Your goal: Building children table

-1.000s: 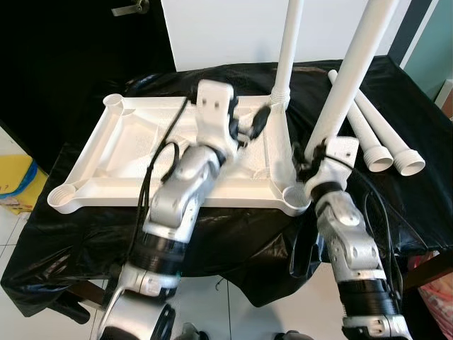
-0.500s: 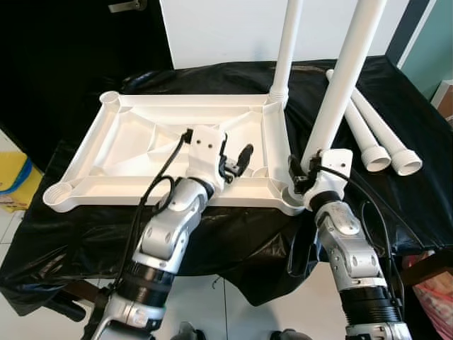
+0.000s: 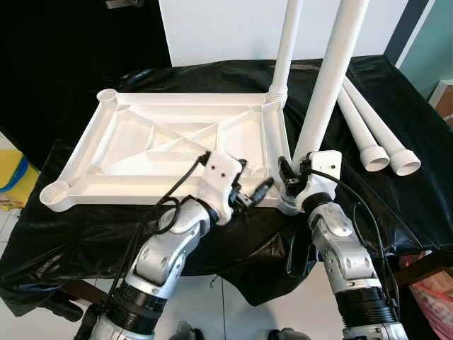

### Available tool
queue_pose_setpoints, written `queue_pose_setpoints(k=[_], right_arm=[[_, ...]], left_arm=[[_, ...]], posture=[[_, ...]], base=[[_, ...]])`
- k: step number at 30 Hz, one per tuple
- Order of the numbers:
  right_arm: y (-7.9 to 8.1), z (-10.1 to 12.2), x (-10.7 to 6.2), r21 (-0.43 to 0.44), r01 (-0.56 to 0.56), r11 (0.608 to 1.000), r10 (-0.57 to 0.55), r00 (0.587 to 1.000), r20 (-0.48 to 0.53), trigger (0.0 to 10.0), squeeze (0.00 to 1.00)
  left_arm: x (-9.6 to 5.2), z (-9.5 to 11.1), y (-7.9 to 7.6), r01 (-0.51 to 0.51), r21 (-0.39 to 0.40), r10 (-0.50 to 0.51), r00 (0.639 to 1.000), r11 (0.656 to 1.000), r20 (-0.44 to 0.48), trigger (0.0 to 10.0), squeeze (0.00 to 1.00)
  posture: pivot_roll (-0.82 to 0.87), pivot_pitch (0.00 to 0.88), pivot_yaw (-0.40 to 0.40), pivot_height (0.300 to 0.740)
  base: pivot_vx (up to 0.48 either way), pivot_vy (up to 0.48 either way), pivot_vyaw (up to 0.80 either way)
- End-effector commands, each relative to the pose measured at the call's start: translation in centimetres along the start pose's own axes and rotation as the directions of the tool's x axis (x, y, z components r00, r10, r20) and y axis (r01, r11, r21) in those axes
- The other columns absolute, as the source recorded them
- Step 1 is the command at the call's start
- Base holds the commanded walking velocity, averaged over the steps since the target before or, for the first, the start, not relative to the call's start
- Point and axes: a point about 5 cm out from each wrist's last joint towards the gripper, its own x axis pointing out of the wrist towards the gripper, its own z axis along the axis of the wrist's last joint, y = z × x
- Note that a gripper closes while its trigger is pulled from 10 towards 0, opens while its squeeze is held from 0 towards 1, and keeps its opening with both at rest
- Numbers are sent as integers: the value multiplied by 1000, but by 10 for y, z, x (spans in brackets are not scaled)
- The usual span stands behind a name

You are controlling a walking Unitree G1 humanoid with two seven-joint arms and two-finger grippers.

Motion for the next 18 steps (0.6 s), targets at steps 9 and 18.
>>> queue_pose_setpoints(k=[9, 18], right_arm=[[-6, -13, -6, -30, -3, 1000, 1, 999, -43, 10000, 0], [-9, -21, -13, -18, -29, 999, 29, 999, -35, 10000, 0]], left_arm=[[-12, -13, -14, 144, -6, -144, 986, 990, -79, 10000, 0], [-14, -14, -11, 150, -6, -149, 984, 989, -97, 10000, 0]], posture=[[-85, 126, -8, 740], [-97, 124, -9, 740]], base=[[0, 0, 0], [0, 0, 0]])
